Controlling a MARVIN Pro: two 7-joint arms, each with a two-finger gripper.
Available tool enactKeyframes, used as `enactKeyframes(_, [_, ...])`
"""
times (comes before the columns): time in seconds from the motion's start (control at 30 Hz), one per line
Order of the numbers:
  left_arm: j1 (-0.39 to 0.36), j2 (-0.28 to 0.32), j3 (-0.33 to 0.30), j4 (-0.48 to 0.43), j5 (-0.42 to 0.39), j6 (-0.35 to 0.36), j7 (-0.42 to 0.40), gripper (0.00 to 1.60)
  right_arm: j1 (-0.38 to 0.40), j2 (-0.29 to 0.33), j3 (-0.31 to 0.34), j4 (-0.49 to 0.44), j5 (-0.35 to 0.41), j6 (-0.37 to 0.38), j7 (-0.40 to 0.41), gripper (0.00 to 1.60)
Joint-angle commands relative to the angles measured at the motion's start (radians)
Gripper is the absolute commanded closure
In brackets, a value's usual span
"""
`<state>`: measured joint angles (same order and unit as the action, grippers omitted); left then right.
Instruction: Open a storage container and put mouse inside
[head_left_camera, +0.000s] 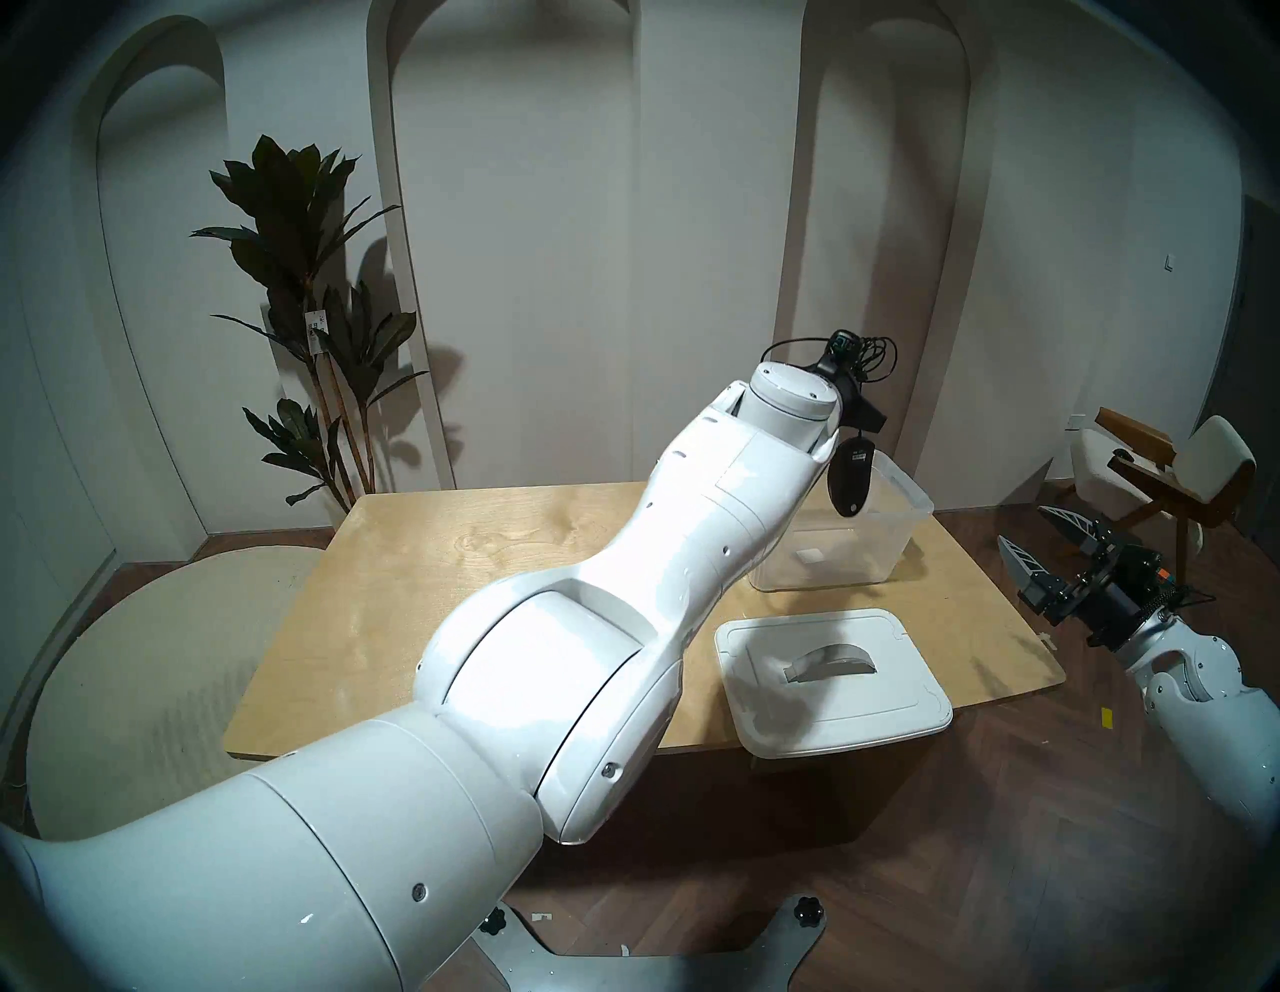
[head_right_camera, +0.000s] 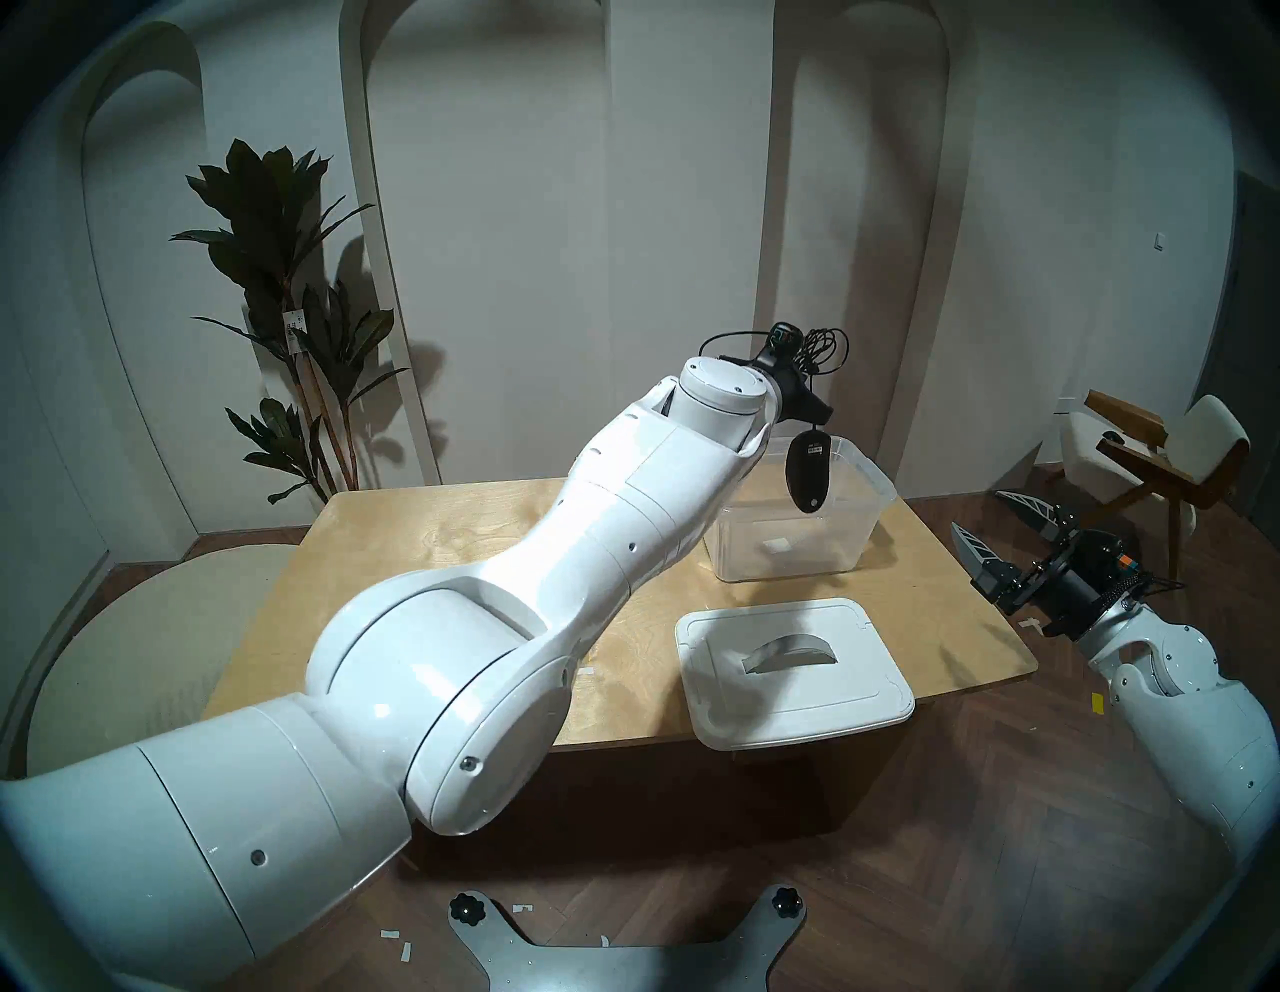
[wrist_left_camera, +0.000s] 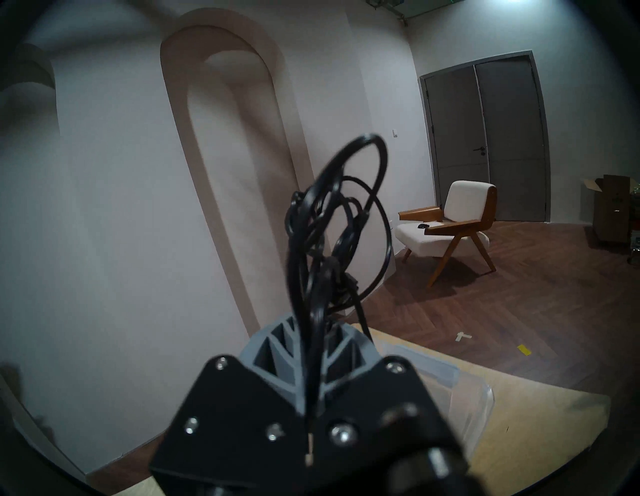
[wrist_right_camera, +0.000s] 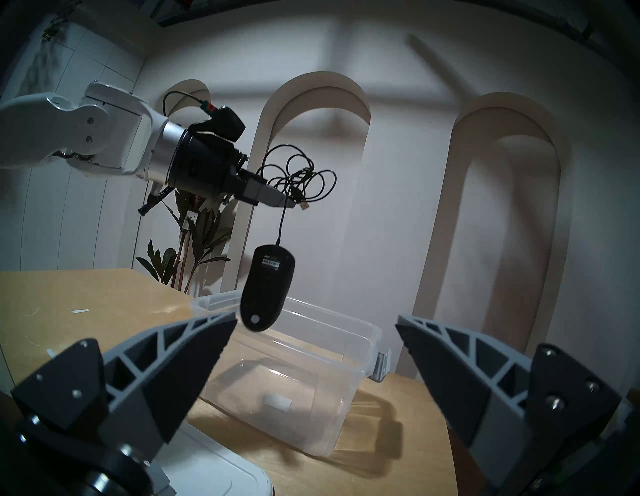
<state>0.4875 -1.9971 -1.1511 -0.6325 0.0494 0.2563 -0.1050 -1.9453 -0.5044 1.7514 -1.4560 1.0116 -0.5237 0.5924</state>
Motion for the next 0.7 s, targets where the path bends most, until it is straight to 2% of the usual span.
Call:
enactKeyframes(0.0, [-0.111,-0.01,-0.005,0.027,-0.015,-0.022,0.012,1.6,0.008,0.006,0.011,-0.003,0.002,-0.004,0.0,0.0])
enactKeyframes(0.23, [-0.105,-0.01,-0.015,0.11,-0.031,-0.034,0.028,1.6,0.008,0.006,0.009,-0.003,0.002,-0.004,0.0,0.0])
enactKeyframes(0.47, [-0.083,-0.01,0.002,0.187,-0.037,-0.044,0.047,1.6,0.009,0.005,0.007,-0.002,0.001,-0.003,-0.001,0.0])
enactKeyframes(0.5, [-0.082,-0.01,0.005,0.198,-0.038,-0.045,0.05,1.52,0.009,0.005,0.007,-0.002,0.001,-0.003,-0.001,0.0])
enactKeyframes(0.53, [-0.08,-0.01,0.004,0.207,-0.041,-0.044,0.051,1.12,0.009,0.005,0.006,-0.002,0.001,-0.003,-0.001,0.0])
enactKeyframes(0.57, [-0.078,-0.01,0.004,0.214,-0.042,-0.043,0.054,0.0,0.009,0.005,0.006,-0.002,0.001,-0.003,-0.001,0.0])
enactKeyframes(0.67, [-0.081,-0.01,0.013,0.242,-0.045,-0.044,0.061,0.0,0.009,0.005,0.005,-0.001,0.001,-0.003,-0.002,0.0])
